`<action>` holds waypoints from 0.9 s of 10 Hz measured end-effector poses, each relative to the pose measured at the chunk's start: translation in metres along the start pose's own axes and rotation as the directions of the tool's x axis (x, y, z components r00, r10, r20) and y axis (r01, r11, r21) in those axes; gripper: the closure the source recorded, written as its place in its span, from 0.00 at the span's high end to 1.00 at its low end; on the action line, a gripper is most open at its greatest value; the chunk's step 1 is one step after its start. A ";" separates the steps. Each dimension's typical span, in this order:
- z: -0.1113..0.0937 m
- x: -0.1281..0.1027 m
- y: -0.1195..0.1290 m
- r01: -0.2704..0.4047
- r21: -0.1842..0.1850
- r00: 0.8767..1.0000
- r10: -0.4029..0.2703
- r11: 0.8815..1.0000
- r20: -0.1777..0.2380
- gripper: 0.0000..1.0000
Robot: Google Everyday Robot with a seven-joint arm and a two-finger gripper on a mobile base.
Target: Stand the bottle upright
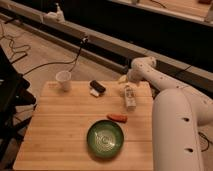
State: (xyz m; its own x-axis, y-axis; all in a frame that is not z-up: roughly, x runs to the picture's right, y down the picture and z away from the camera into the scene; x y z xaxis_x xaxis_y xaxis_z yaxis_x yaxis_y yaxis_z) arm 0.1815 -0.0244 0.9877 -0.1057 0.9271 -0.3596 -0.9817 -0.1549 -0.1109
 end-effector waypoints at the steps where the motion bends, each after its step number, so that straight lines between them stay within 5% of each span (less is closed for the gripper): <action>1: 0.005 0.002 0.004 0.005 -0.006 1.000 -0.005 1.000 -0.012 0.80; 6: 0.023 0.004 0.013 0.011 -0.026 0.999 -0.012 1.000 -0.045 0.77; 9: 0.033 0.004 0.004 -0.001 -0.022 0.998 0.000 1.000 -0.056 0.50</action>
State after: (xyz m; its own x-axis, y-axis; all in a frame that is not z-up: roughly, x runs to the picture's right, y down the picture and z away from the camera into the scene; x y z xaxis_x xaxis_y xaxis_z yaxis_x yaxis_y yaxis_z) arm 0.1714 -0.0097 1.0165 -0.0965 0.9064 -0.4113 -0.9779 -0.1634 -0.1306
